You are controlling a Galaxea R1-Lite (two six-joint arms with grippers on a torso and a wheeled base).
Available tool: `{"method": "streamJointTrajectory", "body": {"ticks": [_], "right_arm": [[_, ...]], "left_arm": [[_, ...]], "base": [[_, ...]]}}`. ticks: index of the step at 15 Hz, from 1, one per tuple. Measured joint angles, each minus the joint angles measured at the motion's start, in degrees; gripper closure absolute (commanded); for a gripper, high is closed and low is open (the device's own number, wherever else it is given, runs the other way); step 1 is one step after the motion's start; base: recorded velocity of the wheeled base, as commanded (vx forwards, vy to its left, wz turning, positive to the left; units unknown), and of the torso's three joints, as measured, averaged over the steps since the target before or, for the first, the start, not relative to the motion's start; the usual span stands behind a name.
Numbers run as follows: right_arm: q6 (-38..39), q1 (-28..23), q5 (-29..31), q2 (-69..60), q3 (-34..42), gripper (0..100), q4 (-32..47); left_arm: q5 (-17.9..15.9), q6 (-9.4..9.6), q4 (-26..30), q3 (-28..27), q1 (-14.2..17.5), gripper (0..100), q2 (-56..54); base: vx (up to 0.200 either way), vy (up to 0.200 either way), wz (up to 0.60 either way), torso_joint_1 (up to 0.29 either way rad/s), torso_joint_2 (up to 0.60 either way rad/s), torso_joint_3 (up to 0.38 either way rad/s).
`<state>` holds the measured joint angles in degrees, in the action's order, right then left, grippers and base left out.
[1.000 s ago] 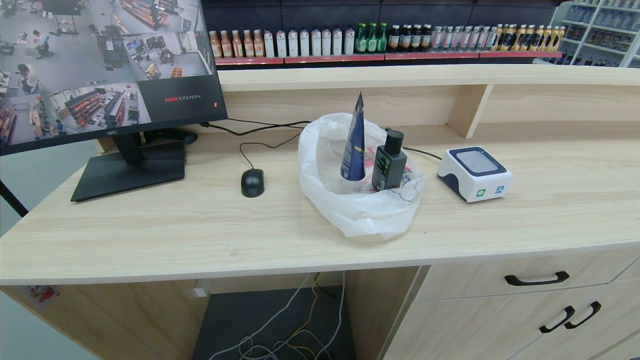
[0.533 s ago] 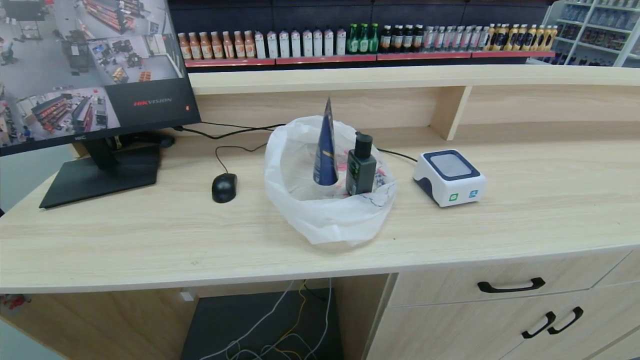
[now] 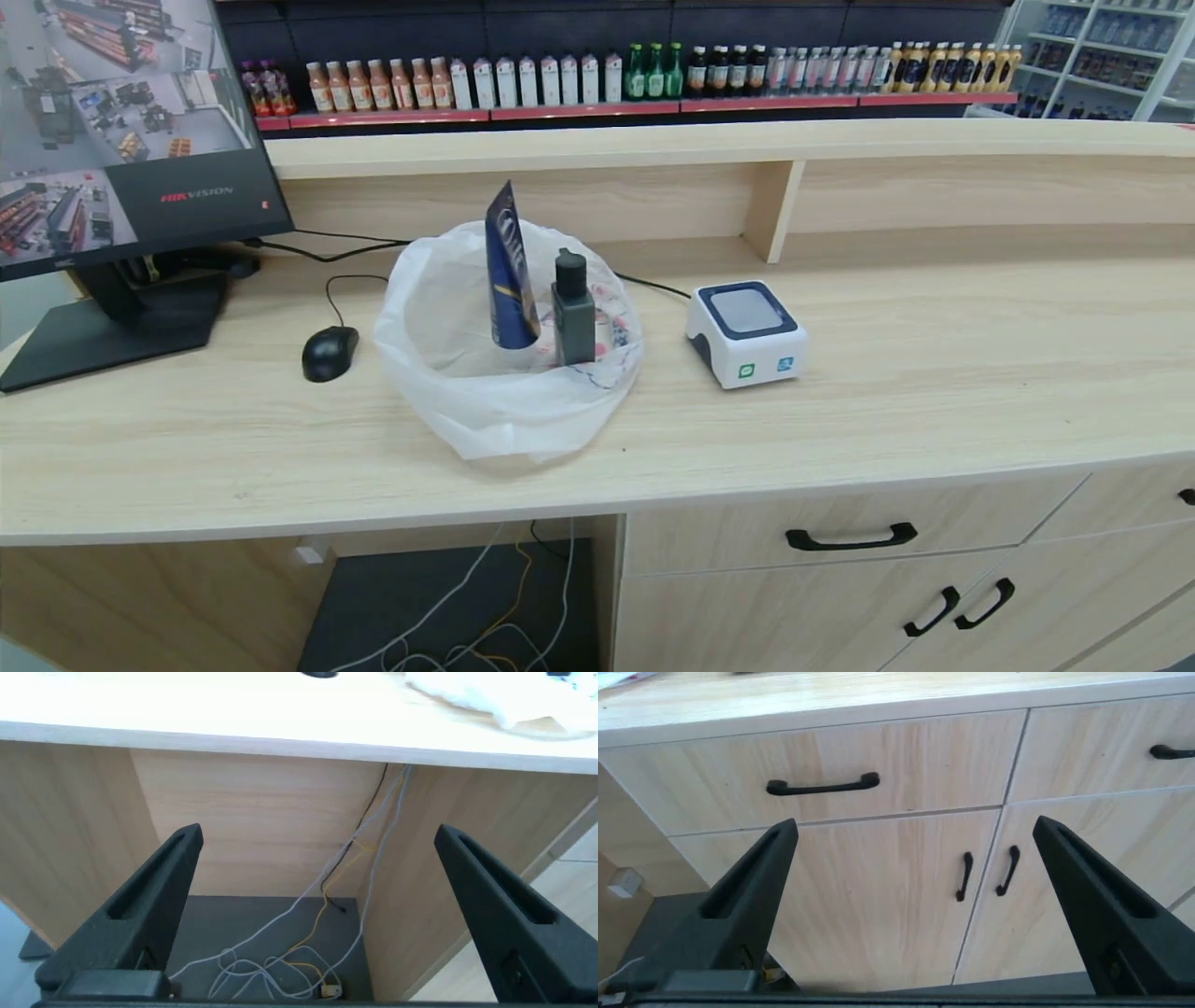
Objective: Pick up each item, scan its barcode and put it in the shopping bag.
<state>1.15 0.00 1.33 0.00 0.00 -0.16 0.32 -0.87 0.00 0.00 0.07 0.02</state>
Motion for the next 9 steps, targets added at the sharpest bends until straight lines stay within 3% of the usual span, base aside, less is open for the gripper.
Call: {"method": "streamJointTrajectory", "body": {"ticks": [9], "right_arm": [[0.18,0.0,0.0,-0.02,0.0,0,0.0]], "left_arm": [[0.0,0.0,0.0,0.0,0.0,0,0.0]], "base": [[0.0,-0.2,0.0,0.003,0.0,0.004]]}}
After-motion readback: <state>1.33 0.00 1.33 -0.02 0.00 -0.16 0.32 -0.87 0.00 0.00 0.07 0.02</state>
